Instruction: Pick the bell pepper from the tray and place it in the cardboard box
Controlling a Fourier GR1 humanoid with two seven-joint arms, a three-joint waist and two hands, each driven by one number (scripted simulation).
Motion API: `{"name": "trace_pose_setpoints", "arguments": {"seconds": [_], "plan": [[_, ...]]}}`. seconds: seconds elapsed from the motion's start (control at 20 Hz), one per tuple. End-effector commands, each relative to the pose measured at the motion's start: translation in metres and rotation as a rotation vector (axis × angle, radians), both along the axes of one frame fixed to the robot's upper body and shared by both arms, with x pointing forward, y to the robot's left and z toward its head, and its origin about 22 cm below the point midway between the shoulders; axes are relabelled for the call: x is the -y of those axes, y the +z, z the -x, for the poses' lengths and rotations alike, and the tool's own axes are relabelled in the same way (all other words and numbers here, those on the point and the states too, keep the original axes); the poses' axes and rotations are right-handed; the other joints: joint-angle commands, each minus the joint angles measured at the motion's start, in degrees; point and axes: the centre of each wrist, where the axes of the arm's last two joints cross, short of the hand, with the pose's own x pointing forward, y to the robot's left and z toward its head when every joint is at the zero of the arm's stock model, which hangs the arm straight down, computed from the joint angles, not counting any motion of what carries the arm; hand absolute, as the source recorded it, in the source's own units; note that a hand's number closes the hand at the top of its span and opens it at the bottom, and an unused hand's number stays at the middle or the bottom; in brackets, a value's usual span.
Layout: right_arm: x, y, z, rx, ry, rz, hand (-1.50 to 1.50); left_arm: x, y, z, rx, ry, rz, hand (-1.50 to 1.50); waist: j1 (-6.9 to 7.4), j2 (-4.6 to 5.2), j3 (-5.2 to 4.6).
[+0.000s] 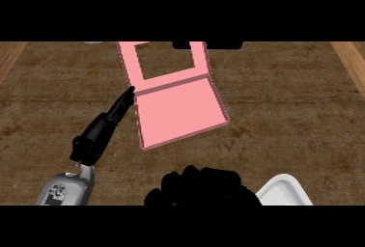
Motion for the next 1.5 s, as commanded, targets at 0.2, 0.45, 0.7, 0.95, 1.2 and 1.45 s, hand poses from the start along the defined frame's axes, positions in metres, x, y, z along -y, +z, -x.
{"name": "trace_pose_setpoints", "arguments": {"seconds": [0.2, 0.45, 0.7, 0.95, 1.2, 1.45], "plan": [[-0.023, 0.045, -0.045, -0.052, -0.051, -0.061, 1.50, 0.007, 0.018, -0.015, 0.005, 0.008, 0.007, 0.00, 0.20, 0.16, 0.00], [-0.021, 0.047, -0.084, -0.070, -0.078, -0.109, 1.50, 0.004, 0.010, -0.004, -0.008, 0.006, -0.002, 0.00, 0.09, 0.21, 0.06], [-0.032, 0.042, -0.124, -0.049, -0.144, -0.034, 1.50, 0.001, 0.009, 0.003, 0.004, 0.007, 0.001, 0.00, 0.18, 0.26, 0.06], [-0.054, 0.015, -0.151, -0.033, -0.149, 0.027, 1.50, 0.007, 0.007, -0.002, 0.010, 0.010, 0.005, 0.00, 0.24, 0.30, 0.05], [-0.060, -0.004, -0.191, -0.063, -0.176, 0.074, 1.50, -0.017, 0.004, -0.016, 0.002, 0.006, -0.003, 0.00, 0.50, 0.57, 0.02], [-0.055, -0.054, -0.208, -0.195, -0.201, 0.049, 1.50, -0.003, 0.002, -0.017, 0.021, -0.008, 0.005, 0.00, 0.85, 0.62, 0.03]]}}
